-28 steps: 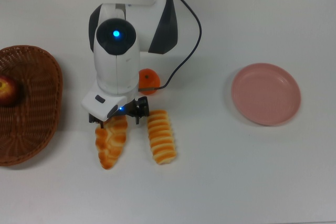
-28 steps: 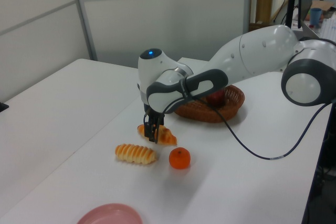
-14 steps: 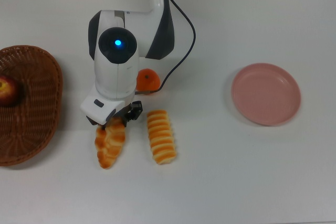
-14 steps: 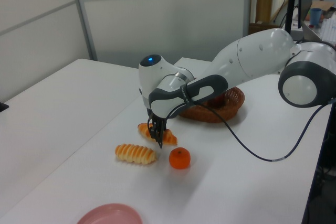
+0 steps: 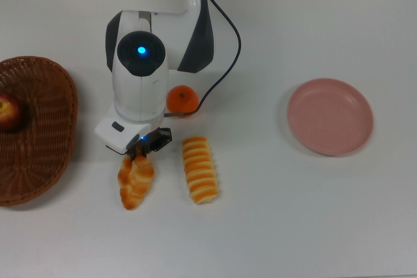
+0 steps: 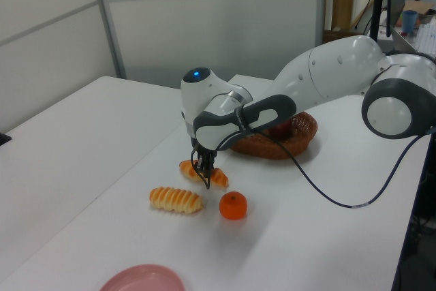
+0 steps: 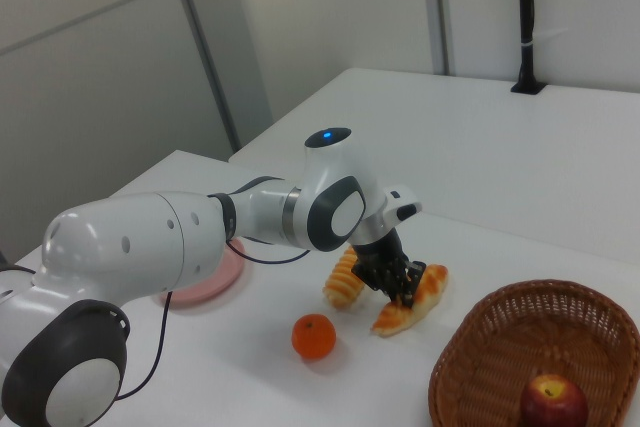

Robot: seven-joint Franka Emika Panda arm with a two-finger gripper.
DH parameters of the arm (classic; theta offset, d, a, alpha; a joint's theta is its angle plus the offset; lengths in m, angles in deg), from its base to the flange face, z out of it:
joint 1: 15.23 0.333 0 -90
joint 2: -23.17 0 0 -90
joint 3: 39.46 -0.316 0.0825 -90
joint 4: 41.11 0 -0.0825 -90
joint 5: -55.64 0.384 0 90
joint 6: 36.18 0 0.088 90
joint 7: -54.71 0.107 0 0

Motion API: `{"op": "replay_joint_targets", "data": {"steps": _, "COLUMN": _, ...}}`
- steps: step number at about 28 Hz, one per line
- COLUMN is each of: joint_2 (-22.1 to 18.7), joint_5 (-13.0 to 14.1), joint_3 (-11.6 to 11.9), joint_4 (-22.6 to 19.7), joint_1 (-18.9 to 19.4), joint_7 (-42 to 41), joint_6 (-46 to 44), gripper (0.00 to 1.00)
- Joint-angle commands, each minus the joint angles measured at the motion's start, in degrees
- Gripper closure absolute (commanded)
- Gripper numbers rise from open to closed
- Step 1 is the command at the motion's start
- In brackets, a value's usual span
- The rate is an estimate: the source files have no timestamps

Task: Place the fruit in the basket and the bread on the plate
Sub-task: 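Move to the braided bread and close the gripper on it, then carry the braided bread onto the pink plate and release it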

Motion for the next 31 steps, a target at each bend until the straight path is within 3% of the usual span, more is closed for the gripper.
{"op": "replay_joint_targets", "data": {"steps": 1, "joint_2": -3.7, "joint_5": 3.8, "joint_3": -0.1, "joint_4": -1.1, "joint_1": 0.4, "joint_7": 1.6, "joint_6": 0.9, "gripper": 1.0}}
{"op": "replay_joint_targets", "data": {"steps": 11, "joint_2": -10.0, "joint_5": 4.7, "joint_3": -2.3, "joint_4": -1.2, "joint_1": 8.3, "joint_7": 8.7, "joint_6": -0.8, "gripper": 1.0}}
{"op": "replay_joint_targets", "data": {"steps": 16, "joint_2": -10.3, "joint_5": 4.5, "joint_3": -3.6, "joint_4": -1.2, "joint_1": 12.6, "joint_7": 12.1, "joint_6": -3.1, "gripper": 1.0}}
{"op": "replay_joint_targets", "data": {"steps": 22, "joint_2": -10.1, "joint_5": 3.9, "joint_3": -3.6, "joint_4": -1.4, "joint_1": 21.7, "joint_7": 15.3, "joint_6": -9.2, "gripper": 1.0}}
{"op": "replay_joint_targets", "data": {"steps": 31, "joint_2": -7.5, "joint_5": 3.5, "joint_3": -3.6, "joint_4": -2.1, "joint_1": 29.7, "joint_7": 15.7, "joint_6": -12.5, "gripper": 1.0}}
